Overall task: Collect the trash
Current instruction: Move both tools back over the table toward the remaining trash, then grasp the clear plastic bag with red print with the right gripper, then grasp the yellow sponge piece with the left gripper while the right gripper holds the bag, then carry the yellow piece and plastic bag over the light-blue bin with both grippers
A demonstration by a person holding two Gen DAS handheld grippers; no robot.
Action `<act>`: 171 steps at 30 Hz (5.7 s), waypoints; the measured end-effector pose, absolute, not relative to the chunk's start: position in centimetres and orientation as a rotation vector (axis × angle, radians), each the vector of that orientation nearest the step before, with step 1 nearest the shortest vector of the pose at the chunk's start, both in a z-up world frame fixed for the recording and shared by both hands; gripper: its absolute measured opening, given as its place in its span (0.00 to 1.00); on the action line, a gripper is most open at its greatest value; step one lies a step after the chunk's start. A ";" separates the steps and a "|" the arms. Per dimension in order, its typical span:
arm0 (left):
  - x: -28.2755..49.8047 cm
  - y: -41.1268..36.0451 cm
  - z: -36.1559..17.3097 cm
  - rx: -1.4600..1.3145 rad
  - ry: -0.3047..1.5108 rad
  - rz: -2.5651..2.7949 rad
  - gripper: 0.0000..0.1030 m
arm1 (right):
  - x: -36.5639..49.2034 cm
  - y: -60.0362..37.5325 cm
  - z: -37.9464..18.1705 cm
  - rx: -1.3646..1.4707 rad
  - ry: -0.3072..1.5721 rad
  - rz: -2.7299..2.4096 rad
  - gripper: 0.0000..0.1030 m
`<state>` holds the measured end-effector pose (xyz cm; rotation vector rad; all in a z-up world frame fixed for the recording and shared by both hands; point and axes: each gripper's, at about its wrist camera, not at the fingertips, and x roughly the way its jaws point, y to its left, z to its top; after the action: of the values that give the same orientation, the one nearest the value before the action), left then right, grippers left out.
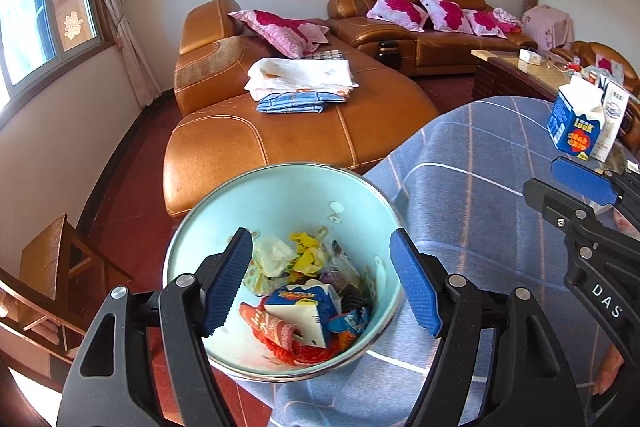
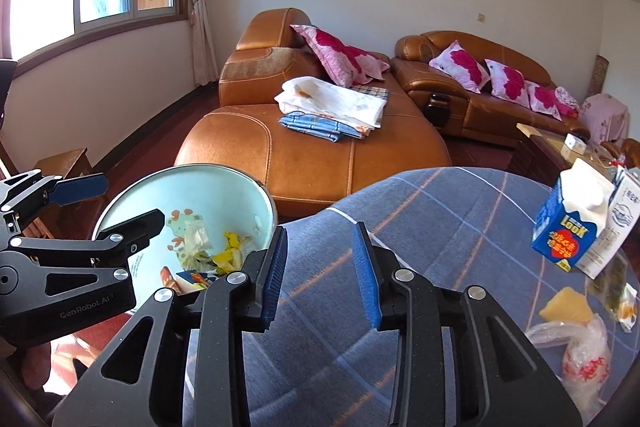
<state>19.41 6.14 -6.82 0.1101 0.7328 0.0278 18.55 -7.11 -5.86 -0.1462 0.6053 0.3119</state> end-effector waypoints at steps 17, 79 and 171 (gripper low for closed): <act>20.0 -4.7 -6.5 0.202 0.709 -0.174 0.73 | 13.2 -26.8 -6.9 -0.045 0.692 -0.107 0.58; 24.7 -25.6 -10.6 0.254 0.837 -0.579 0.36 | 12.5 -38.0 -9.2 0.173 0.772 -0.321 0.21; 17.6 13.9 -4.7 0.084 0.604 0.254 0.26 | 21.9 -2.5 -6.9 -0.149 0.639 0.457 0.21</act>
<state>17.65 13.94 -4.68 0.0842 0.6035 0.2537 21.88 -2.52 -6.89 -0.1488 0.6391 0.4571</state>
